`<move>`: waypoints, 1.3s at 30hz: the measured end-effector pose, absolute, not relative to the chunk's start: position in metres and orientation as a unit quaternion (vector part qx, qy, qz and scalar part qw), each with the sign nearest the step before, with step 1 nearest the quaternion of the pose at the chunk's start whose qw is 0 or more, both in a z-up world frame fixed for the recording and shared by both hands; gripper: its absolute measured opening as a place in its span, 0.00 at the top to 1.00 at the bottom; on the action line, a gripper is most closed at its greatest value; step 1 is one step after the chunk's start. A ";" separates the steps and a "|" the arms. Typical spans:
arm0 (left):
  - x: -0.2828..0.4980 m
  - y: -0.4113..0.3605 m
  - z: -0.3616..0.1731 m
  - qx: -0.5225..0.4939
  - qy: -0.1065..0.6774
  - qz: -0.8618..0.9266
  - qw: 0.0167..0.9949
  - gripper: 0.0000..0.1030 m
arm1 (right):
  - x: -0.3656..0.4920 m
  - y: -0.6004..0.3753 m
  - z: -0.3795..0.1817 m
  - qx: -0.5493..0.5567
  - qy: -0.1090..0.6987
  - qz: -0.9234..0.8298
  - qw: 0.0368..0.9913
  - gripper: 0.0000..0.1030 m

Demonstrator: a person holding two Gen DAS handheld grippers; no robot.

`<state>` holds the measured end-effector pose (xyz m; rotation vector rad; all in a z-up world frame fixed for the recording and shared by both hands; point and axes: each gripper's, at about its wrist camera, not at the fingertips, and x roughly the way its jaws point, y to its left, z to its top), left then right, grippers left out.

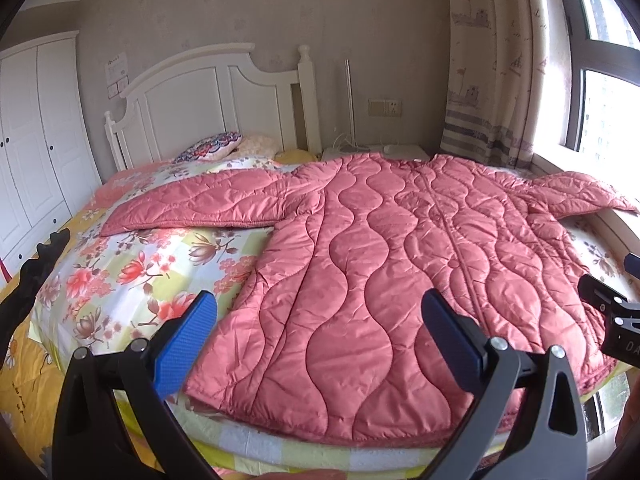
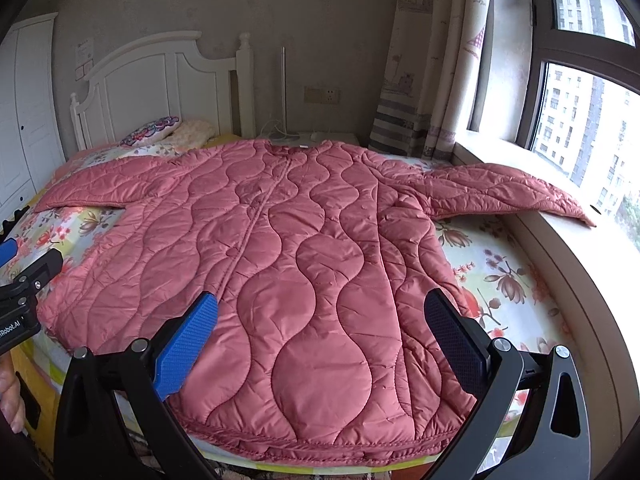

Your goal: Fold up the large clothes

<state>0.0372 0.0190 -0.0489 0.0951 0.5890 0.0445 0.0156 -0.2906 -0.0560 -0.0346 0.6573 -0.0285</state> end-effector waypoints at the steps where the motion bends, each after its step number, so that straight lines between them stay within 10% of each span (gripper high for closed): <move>1: 0.044 0.020 -0.051 0.046 0.295 0.022 0.954 0.02 | 0.021 -0.292 -0.058 -0.016 0.327 -0.016 0.945 0.04; 17: 0.251 0.002 -0.089 0.072 0.410 0.003 0.909 0.02 | 0.124 -0.500 -0.086 0.284 0.354 -0.185 0.872 0.04; 30: 0.266 0.035 -0.159 0.009 0.448 -0.016 0.894 0.02 | 0.220 -0.607 -0.129 0.418 0.311 -0.267 0.810 0.06; 34: 0.266 0.035 -0.159 0.008 0.450 -0.017 0.893 0.02 | 0.232 -0.608 -0.126 0.418 0.290 -0.278 0.815 0.18; 39: 0.266 0.035 -0.158 0.009 0.450 -0.016 0.893 0.02 | 0.244 -0.606 -0.106 0.362 0.252 -0.326 0.836 0.65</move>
